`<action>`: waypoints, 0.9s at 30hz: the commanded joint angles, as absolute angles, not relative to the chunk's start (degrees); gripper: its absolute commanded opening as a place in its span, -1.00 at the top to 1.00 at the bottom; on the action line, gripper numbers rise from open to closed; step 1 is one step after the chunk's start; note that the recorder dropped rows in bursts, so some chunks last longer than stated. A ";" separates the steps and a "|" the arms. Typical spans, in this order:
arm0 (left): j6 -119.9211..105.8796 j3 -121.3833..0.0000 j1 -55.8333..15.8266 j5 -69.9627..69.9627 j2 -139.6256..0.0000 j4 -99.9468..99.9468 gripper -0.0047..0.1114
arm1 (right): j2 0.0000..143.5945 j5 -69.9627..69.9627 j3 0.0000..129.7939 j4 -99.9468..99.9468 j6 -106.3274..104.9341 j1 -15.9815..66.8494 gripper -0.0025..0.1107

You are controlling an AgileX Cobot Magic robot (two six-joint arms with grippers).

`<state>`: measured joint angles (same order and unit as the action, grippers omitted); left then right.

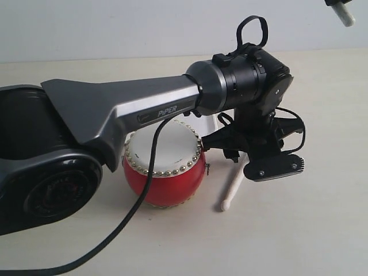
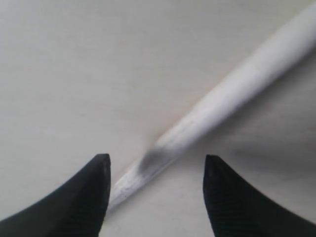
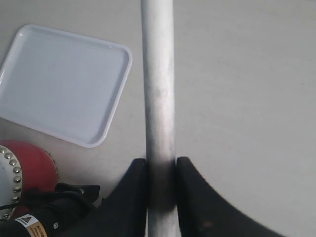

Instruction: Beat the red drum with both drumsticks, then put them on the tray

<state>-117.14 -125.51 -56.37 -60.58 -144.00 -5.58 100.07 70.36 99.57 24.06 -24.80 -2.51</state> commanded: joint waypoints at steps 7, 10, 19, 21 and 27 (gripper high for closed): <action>-115.84 -125.44 -55.99 -61.31 -143.60 -3.85 -0.02 | 100.20 69.96 99.27 23.94 -25.45 -2.62 0.96; -115.99 -125.44 -55.99 -59.99 -143.71 -3.62 -0.02 | 100.20 69.96 99.27 23.94 -25.45 -2.62 0.96; -117.03 -125.44 -55.88 -56.53 -144.14 -3.74 -0.02 | 100.20 69.96 99.27 23.94 -25.45 -2.62 0.96; -118.15 -125.44 -55.61 -56.63 -144.52 -3.74 -0.02 | 100.20 69.96 99.27 23.94 -25.45 -2.62 0.96; -118.41 -125.44 -54.26 -56.39 -145.27 -3.74 -0.02 | 100.20 69.96 99.27 23.94 -25.45 -2.62 0.96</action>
<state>-118.07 -125.51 -54.77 -56.40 -145.04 -4.03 100.07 70.36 99.57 24.06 -24.80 -2.51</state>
